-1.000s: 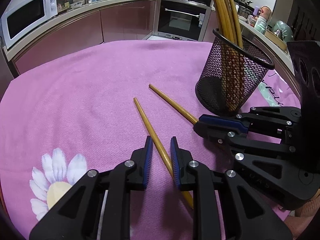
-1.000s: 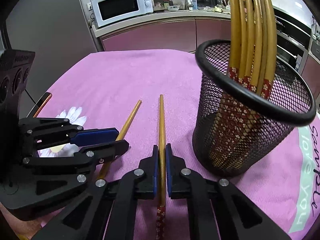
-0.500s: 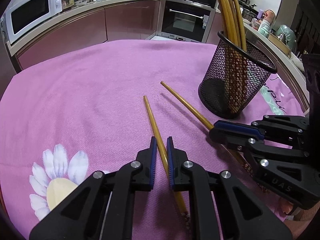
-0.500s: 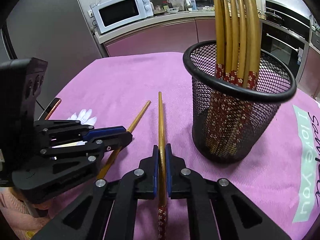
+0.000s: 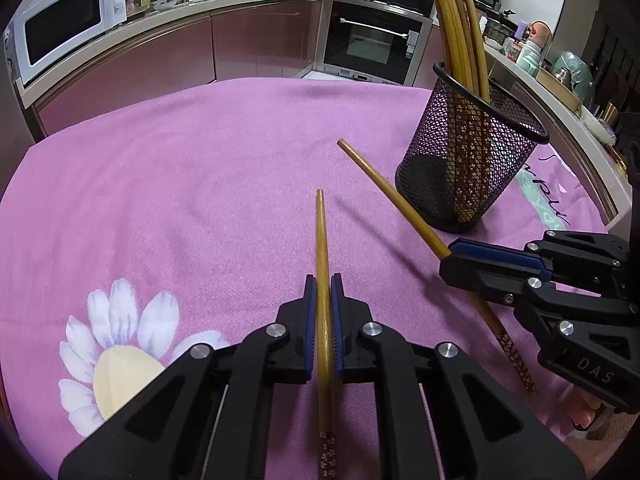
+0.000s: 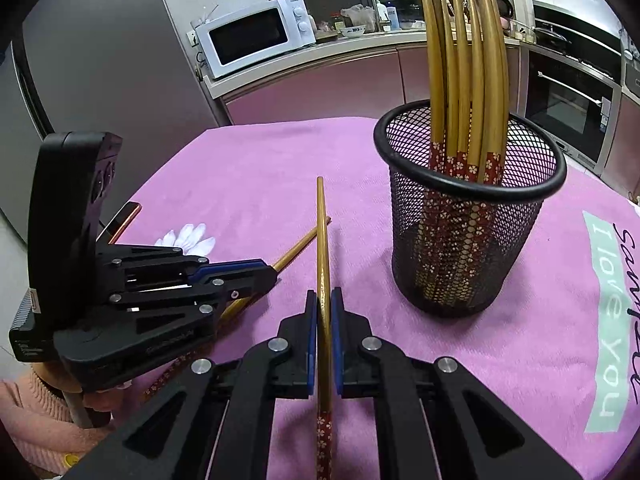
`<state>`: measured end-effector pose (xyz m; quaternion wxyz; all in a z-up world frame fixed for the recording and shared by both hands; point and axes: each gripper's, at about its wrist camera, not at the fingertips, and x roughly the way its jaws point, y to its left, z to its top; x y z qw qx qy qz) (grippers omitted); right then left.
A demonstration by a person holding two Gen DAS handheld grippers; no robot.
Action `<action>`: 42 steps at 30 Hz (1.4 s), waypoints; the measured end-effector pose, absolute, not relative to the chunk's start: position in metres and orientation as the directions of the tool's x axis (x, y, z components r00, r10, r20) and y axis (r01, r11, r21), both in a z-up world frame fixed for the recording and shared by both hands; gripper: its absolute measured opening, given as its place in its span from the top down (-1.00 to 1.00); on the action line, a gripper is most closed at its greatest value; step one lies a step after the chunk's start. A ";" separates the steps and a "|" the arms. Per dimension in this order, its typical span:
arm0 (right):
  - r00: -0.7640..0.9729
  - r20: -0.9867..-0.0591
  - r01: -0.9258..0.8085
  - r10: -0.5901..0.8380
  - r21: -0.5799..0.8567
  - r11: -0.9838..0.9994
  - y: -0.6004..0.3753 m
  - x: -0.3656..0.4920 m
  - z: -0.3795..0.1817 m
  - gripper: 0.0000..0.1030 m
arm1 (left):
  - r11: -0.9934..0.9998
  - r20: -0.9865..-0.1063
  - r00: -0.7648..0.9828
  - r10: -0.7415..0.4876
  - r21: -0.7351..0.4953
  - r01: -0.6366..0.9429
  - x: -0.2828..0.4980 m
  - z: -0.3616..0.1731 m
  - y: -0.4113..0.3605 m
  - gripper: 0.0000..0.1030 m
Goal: Organize utensils
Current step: 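Lift the left gripper's chopstick upright while the right gripper raises its own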
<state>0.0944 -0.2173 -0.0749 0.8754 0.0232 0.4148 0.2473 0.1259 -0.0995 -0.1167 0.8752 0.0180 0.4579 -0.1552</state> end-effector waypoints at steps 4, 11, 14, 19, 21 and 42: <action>0.530 -0.715 -0.415 0.456 0.250 0.875 -0.221 0.094 -0.076 0.89 | 0.952 -0.807 0.536 -0.249 -0.103 0.288 0.125 -0.117 -0.100 0.85; 0.529 -0.714 -0.414 0.458 0.253 0.874 -0.220 0.094 -0.076 0.89 | 0.953 -0.808 0.543 -0.230 -0.072 0.295 0.124 -0.119 -0.105 0.82; 0.529 -0.714 -0.415 0.459 0.254 0.873 -0.219 0.093 -0.076 0.89 | 0.953 -0.807 0.548 -0.222 -0.059 0.299 0.123 -0.119 -0.106 0.82; 0.528 -0.712 -0.414 0.462 0.259 0.873 -0.221 0.092 -0.076 0.89 | 0.953 -0.805 0.552 -0.216 -0.051 0.298 0.123 -0.119 -0.108 0.83; 0.529 -0.711 -0.415 0.463 0.259 0.872 -0.221 0.092 -0.076 0.89 | 0.953 -0.805 0.553 -0.214 -0.049 0.297 0.122 -0.119 -0.109 0.84; 0.535 -0.695 -0.421 0.480 0.274 0.865 -0.230 0.089 -0.073 0.89 | 0.955 -0.801 0.554 -0.226 -0.070 0.288 0.119 -0.117 -0.104 0.85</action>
